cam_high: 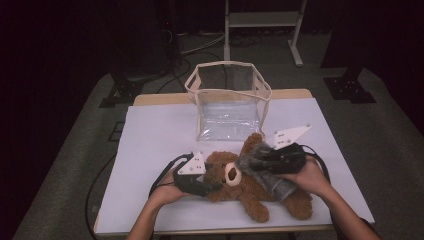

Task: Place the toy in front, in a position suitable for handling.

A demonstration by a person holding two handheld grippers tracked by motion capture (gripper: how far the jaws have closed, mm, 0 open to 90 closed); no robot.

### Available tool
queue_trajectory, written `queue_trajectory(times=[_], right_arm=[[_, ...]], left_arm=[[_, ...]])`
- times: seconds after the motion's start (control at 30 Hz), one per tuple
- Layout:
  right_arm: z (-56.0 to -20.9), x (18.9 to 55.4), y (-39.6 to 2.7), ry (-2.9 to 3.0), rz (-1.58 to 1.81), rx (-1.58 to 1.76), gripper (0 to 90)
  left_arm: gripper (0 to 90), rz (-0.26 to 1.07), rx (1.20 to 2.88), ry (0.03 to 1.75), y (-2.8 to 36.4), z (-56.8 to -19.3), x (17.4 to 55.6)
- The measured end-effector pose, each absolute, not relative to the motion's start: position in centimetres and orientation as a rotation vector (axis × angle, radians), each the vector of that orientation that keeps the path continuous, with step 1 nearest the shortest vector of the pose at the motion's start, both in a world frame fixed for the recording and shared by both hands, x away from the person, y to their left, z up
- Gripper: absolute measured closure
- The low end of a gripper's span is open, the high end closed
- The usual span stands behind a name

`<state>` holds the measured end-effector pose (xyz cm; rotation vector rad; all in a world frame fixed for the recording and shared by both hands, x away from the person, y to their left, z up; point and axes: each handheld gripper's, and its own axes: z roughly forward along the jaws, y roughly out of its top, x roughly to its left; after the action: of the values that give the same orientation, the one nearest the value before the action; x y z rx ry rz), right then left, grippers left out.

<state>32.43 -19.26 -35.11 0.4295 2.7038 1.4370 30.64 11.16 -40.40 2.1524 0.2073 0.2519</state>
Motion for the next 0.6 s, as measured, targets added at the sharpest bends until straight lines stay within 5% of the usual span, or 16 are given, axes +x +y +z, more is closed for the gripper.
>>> queue_trajectory(times=[0.6], right_arm=[[-33.1,33.8,-14.5,2.782,1.369,0.324,78.4]], left_arm=[[40.1,0.318,2.167,0.145,10.7,-39.9,29.6]])
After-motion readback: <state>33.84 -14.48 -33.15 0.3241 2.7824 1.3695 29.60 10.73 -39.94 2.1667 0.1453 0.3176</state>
